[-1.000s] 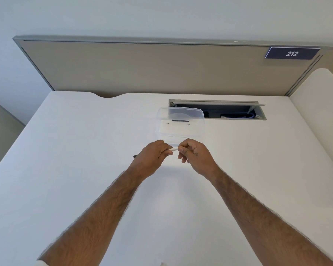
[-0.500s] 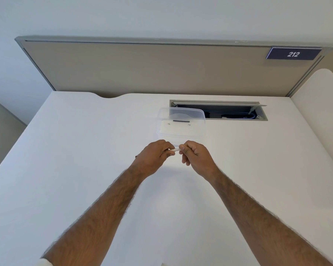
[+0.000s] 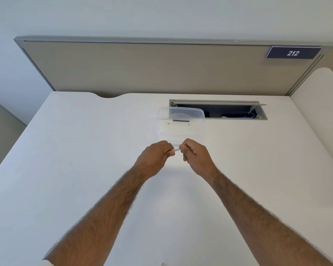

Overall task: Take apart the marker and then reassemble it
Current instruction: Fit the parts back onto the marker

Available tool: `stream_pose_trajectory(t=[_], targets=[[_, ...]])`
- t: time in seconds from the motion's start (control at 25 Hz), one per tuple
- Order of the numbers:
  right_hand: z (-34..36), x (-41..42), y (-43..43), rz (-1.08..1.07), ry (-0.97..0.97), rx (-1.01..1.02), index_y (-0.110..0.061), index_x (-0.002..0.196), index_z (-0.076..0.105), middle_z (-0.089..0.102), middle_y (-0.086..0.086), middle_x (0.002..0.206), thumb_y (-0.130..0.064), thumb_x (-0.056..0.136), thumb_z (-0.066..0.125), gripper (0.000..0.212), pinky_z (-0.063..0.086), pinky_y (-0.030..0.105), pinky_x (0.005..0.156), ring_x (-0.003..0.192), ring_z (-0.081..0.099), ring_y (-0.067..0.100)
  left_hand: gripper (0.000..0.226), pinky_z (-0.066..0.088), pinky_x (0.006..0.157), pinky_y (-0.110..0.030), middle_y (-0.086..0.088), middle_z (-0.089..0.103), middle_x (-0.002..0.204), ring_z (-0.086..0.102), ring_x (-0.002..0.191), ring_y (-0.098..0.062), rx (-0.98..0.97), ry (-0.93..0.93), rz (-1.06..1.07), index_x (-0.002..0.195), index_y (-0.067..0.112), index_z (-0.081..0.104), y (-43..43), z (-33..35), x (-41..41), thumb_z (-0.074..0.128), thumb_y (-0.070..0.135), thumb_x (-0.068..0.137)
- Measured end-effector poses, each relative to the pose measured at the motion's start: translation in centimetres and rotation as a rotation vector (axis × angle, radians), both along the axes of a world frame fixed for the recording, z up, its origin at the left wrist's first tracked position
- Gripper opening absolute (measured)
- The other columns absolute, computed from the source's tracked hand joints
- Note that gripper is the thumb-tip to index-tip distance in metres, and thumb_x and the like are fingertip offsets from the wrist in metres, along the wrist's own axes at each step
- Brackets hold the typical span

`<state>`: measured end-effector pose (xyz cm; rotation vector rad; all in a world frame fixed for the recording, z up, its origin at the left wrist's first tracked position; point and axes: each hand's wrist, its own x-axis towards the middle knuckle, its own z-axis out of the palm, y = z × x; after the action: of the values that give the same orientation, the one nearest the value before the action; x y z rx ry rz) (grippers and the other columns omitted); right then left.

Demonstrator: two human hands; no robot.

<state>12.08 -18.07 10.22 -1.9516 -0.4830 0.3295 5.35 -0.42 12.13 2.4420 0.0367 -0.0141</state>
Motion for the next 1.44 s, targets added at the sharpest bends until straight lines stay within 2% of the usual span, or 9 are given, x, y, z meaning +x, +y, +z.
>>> stream_pose_trajectory(t=[0.2,0.4,0.56,0.76,0.88,1.0,1.08,1.24,1.44], targets=[[0.2,-0.2,0.3,-0.041,0.047,0.026,-0.005,0.077,0.055,0.053,-0.001,0.059,-0.019,0.103,0.051,0.030,0.038,0.016,0.052,0.051,0.045,0.005,0.023,0.044,0.063,-0.038,0.006,0.049,0.075,0.050,0.070,-0.017,0.010,-0.046,-0.002,0.083,0.018,0.059,-0.3,0.1,0.2,0.054,0.027,0.103],[0.9,0.4,0.1,-0.026,0.018,0.007,-0.007,0.077,0.056,0.055,0.002,0.060,-0.021,0.103,0.053,0.029,0.040,0.020,0.055,0.055,0.047,0.010,0.028,0.049,0.078,-0.040,-0.010,0.053,0.091,0.053,0.084,-0.025,-0.004,0.039,-0.065,0.114,0.013,0.064,-0.5,-0.1,0.1,0.041,0.026,0.108],[1.0,0.2,0.3,-0.012,0.015,0.014,-0.009,0.074,0.054,0.052,0.001,0.059,-0.022,0.102,0.054,0.031,0.039,0.025,0.055,0.057,0.045,0.014,0.023,0.054,0.077,-0.045,0.007,0.056,0.087,0.054,0.079,-0.018,0.013,0.082,-0.004,0.093,0.020,0.062,0.3,0.2,-0.2,0.042,0.010,0.100],[1.0,0.2,0.6,-0.063,0.063,0.035,-0.020,0.065,0.049,0.044,-0.009,0.056,-0.024,0.103,0.053,0.039,0.035,0.033,0.056,0.056,0.038,0.017,0.023,0.046,0.062,-0.039,0.007,0.053,0.076,0.053,0.072,-0.018,0.122,0.007,0.064,0.081,0.020,0.057,-0.4,0.7,-0.1,0.053,0.028,0.102],[0.8,0.3,0.2,-0.087,0.078,0.025,-0.020,0.062,0.049,0.043,-0.007,0.056,-0.029,0.103,0.053,0.042,0.034,0.034,0.056,0.056,0.037,0.017,0.020,0.042,0.062,-0.032,0.007,0.053,0.082,0.054,0.077,-0.016,0.076,-0.033,0.055,0.096,0.023,0.067,-0.2,0.7,0.2,0.052,0.033,0.103],[0.8,0.5,-0.2,-0.084,0.058,0.011,-0.022,0.063,0.050,0.046,-0.006,0.058,-0.029,0.103,0.054,0.041,0.035,0.034,0.056,0.056,0.039,0.018,0.028,0.049,0.077,-0.041,0.000,0.053,0.090,0.055,0.086,-0.022,0.023,0.029,-0.040,0.117,0.017,0.068,-0.3,0.8,0.4,0.045,0.030,0.107],[0.8,0.4,-0.3,-0.078,0.046,-0.002,-0.023,0.063,0.049,0.047,-0.004,0.059,-0.028,0.102,0.054,0.040,0.036,0.034,0.057,0.057,0.040,0.019,0.028,0.050,0.080,-0.043,0.001,0.054,0.088,0.055,0.085,-0.022,0.030,0.049,-0.043,0.109,0.014,0.069,-0.3,0.8,0.7,0.044,0.025,0.107],[0.8,0.2,-0.5,-0.073,0.087,0.030,-0.020,0.062,0.049,0.044,0.001,0.059,-0.027,0.103,0.054,0.041,0.033,0.035,0.057,0.058,0.037,0.020,0.022,0.044,0.071,-0.036,0.005,0.051,0.079,0.051,0.076,-0.019,0.045,-0.027,-0.038,0.095,0.009,0.070,-0.3,0.9,1.0,0.053,0.018,0.104],[1.0,-0.2,-0.4,-0.086,0.143,0.080,-0.015,0.062,0.048,0.038,-0.008,0.051,-0.027,0.104,0.053,0.044,0.029,0.032,0.054,0.051,0.032,0.016,0.020,0.039,0.066,-0.033,0.005,0.049,0.076,0.047,0.073,-0.018,0.095,-0.076,-0.057,0.092,0.008,0.071,-0.4,1.3,1.1,0.057,0.018,0.102]])
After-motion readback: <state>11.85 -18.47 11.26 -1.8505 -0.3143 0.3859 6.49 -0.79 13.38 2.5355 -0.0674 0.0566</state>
